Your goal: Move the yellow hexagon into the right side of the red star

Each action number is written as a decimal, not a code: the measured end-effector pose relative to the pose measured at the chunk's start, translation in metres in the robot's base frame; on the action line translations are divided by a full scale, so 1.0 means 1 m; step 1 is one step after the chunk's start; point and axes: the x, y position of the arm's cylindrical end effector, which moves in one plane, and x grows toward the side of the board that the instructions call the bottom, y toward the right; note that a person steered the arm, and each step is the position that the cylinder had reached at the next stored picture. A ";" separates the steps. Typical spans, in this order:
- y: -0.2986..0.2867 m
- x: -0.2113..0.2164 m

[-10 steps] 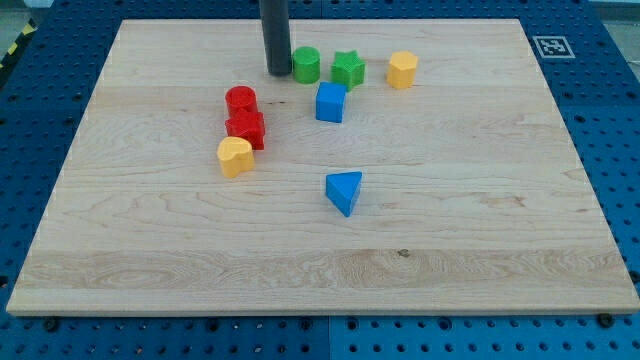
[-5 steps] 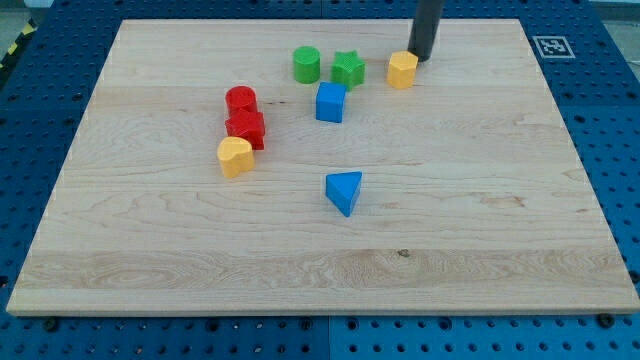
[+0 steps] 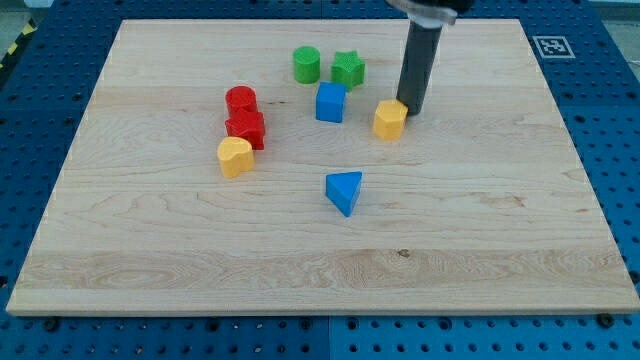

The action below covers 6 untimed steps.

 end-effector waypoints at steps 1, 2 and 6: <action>0.000 0.005; 0.000 0.023; -0.104 0.035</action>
